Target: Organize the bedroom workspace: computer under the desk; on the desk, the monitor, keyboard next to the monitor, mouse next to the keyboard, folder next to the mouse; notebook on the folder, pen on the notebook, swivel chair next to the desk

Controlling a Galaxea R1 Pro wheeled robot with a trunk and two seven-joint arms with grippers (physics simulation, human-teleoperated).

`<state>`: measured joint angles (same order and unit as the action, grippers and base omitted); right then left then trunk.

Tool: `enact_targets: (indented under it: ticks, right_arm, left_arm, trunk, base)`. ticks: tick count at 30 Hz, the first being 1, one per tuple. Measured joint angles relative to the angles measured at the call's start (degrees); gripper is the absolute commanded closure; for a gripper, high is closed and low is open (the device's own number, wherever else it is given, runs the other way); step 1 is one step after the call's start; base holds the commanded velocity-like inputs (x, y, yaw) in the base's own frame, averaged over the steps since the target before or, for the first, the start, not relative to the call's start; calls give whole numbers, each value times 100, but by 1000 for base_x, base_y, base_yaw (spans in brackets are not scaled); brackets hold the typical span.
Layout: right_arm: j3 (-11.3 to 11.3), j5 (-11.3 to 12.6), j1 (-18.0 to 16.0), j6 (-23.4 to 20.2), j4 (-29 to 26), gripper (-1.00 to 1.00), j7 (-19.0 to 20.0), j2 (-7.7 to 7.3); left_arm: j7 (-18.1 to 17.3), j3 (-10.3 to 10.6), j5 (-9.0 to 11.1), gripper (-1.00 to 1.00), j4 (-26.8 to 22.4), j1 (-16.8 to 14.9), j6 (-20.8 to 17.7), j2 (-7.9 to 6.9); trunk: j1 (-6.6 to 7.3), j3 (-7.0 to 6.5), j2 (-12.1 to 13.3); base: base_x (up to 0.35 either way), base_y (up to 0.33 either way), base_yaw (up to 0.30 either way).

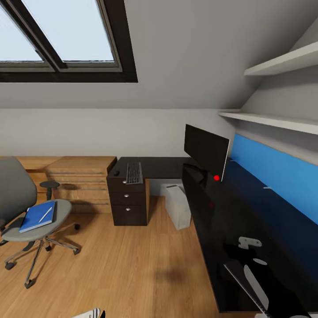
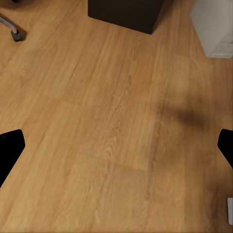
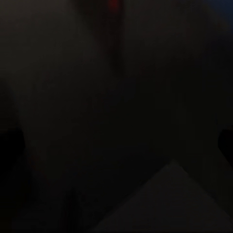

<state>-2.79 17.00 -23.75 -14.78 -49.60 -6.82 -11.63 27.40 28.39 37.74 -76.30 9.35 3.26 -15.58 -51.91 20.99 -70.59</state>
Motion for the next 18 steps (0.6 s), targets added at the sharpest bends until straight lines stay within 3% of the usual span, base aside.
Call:
enact_targets:
  ticks: [18]
  right_arm:
    - [21, 1, -4, -9, 22, -100, -14, -21]
  left_arm:
    - [0, 0, 0, -100, 0, 0, 0, 0]
  trunk:
    - [-396, 323, -722]
  base:
    - [0, 0, 0]
